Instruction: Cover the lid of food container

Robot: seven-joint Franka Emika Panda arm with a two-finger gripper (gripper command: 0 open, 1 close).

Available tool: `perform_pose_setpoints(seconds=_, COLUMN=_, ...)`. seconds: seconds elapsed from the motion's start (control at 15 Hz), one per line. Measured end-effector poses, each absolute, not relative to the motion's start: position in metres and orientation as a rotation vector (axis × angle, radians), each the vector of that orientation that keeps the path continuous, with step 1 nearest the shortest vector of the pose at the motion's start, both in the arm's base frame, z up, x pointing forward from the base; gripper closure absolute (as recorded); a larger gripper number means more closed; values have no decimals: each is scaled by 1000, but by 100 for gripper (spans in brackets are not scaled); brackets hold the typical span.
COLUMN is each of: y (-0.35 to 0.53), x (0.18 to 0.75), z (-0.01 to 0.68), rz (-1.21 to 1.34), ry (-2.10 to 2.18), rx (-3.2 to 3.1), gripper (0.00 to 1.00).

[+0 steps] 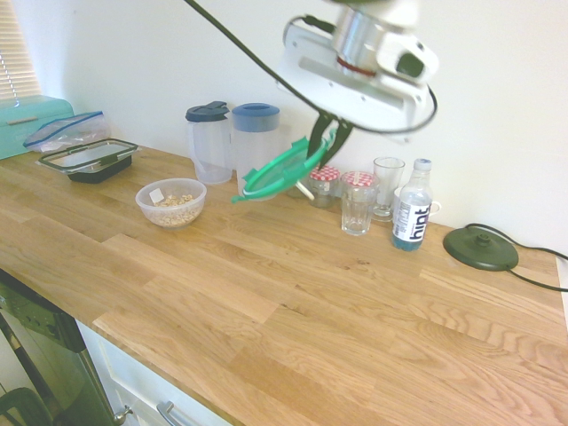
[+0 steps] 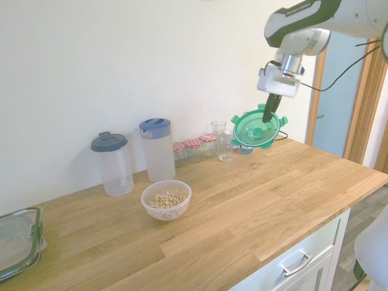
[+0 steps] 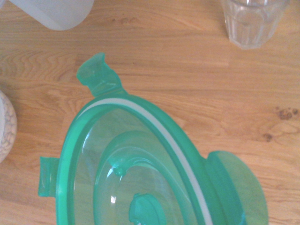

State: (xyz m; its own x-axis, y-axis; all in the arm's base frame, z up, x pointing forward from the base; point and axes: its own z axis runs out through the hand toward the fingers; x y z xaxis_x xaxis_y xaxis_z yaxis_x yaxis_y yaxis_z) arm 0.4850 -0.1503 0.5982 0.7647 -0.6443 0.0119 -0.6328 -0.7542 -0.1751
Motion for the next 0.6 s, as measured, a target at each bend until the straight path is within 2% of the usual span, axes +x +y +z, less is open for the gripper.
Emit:
perform_pose_setpoints(seconds=0.33, y=-21, x=501, z=602, rz=-346, ry=1062, rx=-3113, gripper=100)
perform_pose_setpoints(seconds=0.6, y=83, x=493, z=603, rz=-639, ry=1096, rx=-3312, gripper=100)
